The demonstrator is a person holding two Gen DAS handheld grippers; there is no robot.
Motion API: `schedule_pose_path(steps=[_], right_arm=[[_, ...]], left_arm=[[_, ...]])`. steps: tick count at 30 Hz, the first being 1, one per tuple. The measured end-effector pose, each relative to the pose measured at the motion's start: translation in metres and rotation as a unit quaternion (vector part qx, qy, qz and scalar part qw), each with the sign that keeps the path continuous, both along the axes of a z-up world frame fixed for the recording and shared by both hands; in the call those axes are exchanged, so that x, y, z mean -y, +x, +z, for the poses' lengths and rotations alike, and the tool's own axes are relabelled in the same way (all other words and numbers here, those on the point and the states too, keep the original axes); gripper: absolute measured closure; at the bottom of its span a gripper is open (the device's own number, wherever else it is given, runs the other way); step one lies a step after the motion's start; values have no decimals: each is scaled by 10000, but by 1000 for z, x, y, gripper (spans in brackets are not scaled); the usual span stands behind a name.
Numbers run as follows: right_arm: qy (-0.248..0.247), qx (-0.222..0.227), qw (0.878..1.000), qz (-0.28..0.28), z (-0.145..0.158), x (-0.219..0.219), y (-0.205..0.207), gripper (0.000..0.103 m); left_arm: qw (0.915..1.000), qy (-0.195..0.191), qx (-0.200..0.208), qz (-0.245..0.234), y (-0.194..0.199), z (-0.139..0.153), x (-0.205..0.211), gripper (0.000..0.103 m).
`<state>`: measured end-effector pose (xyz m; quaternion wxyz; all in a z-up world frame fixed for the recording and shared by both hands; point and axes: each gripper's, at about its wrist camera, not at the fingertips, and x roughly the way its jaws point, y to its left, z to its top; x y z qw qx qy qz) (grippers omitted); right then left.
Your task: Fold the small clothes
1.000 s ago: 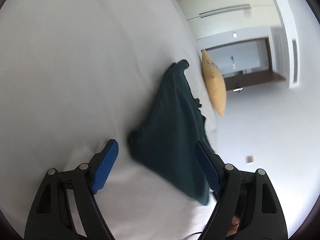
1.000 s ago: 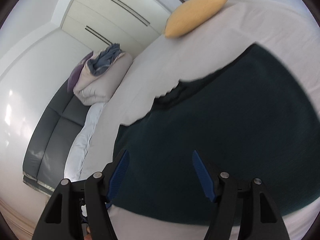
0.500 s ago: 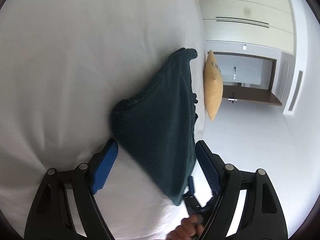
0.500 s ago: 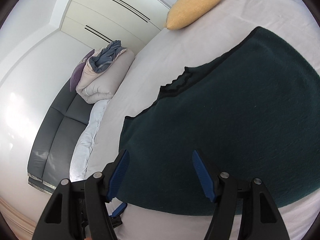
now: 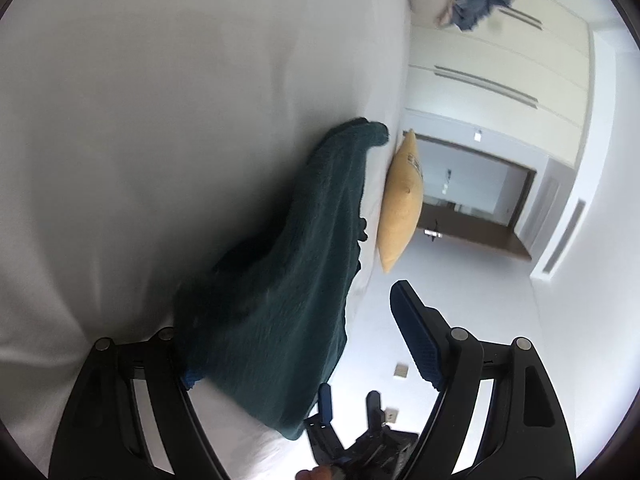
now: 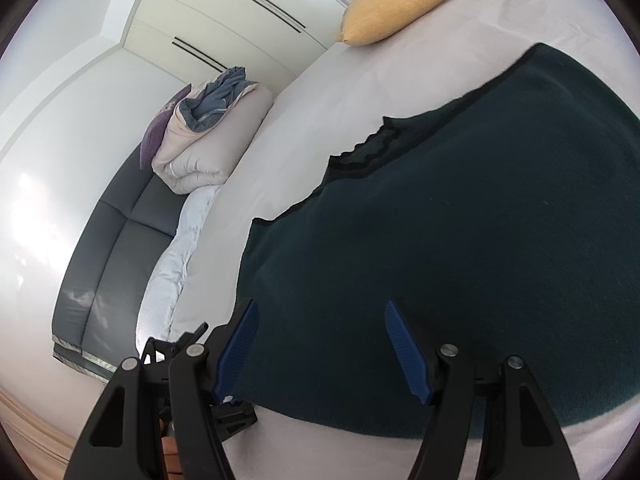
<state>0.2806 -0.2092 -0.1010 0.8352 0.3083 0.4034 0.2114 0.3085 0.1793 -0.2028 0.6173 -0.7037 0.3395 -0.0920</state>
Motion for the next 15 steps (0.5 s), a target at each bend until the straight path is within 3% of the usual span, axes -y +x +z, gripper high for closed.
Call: schedule_pose_path(steps=[2, 5, 6, 7, 9, 15], right_arm=[[-13, 11, 10000, -19, 1, 0, 6, 34], [63, -50, 10000, -14, 0, 1, 19, 34], [91, -109, 9999, 7, -2, 0, 24, 34], [143, -185, 9997, 50, -4, -1, 29, 34], [214, -283, 9993, 133, -8, -4, 37, 34], [176, -666, 9954, 662, -17, -30, 60, 35]], left_arm=[[9998, 169, 79, -84, 2, 2, 1, 30], [9992, 304, 147, -229, 0, -1, 5, 53], [9992, 264, 138, -266, -1, -5, 6, 68], [9993, 235, 103, -282, -1, -11, 9, 74], [9993, 215, 102, -297, -3, -16, 8, 81], [9980, 484, 186, -359, -8, -11, 5, 84]])
